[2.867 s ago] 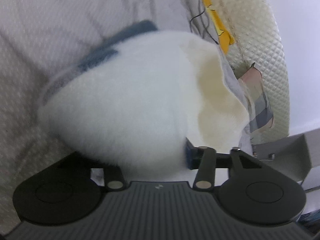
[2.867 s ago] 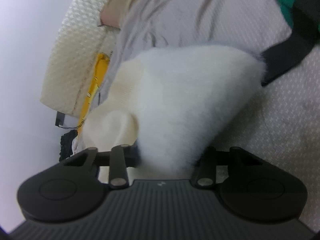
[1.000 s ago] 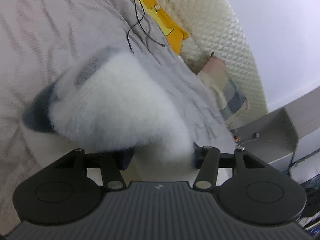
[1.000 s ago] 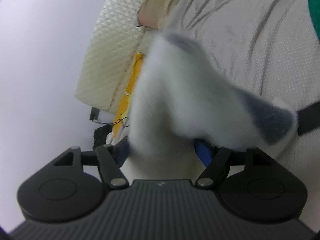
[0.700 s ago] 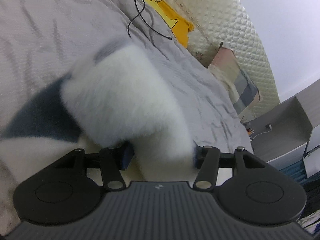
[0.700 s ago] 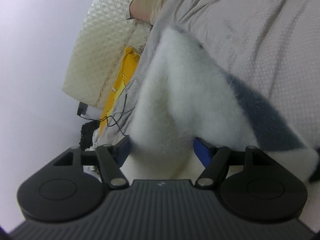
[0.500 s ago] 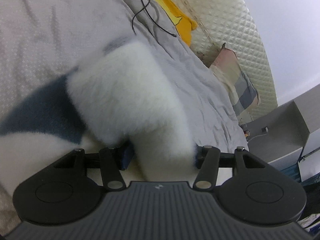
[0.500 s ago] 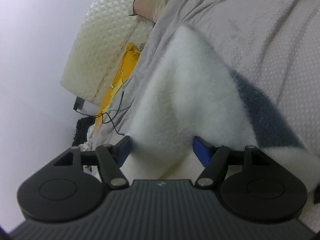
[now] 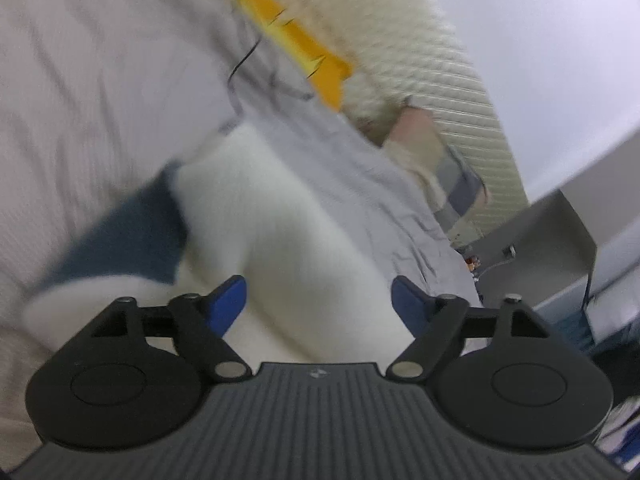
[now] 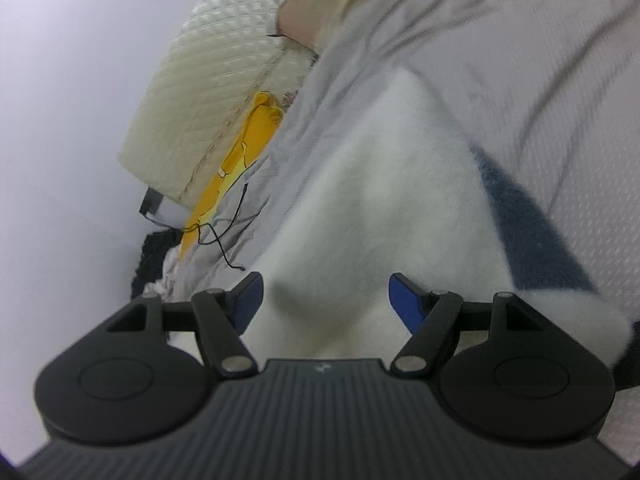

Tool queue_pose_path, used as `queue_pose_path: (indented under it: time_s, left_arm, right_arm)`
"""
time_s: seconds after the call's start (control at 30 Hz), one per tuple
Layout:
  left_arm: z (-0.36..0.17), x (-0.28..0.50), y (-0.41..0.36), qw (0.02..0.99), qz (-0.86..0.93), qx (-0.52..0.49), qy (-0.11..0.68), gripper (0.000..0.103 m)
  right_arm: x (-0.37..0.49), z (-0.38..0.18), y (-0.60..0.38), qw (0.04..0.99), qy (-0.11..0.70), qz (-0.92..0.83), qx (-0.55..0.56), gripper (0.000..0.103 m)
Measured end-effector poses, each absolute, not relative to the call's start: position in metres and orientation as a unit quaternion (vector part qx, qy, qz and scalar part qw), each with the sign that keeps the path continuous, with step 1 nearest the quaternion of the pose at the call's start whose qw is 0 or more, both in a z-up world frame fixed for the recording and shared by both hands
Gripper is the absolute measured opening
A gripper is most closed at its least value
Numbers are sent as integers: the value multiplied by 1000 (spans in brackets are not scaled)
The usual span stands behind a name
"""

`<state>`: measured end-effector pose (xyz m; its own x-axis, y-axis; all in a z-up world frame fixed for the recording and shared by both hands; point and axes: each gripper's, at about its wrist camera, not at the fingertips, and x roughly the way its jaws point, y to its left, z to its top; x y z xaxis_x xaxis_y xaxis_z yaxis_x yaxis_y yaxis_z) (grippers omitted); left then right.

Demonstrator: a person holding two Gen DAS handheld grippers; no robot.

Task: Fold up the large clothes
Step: 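Open both grippers to release the folded sweater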

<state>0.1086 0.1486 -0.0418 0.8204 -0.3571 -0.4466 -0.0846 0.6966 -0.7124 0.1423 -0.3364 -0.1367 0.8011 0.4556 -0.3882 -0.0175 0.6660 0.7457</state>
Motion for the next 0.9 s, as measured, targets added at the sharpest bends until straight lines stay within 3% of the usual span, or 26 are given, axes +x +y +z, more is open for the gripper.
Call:
queue_pose_path:
  time_s: [0.2,0.5,0.73,0.9]
  left_arm:
    - [-26,83,116,909,-89,-282,293,83]
    - [-51,125,59,945,-51,-125,298,83]
    - [-82,163,51,940,-22,-66,333,84]
    - [-97,181,43,939,-16,-41,340,90]
  right_arm:
    - [119,-114,-319,903,266,139,307,73]
    - [132,-121,-283,952,264,102,121,72]
    - [161,-141,-272,956,265,101,79,72]
    - [184,-155,-264,958,263,96,67,75]
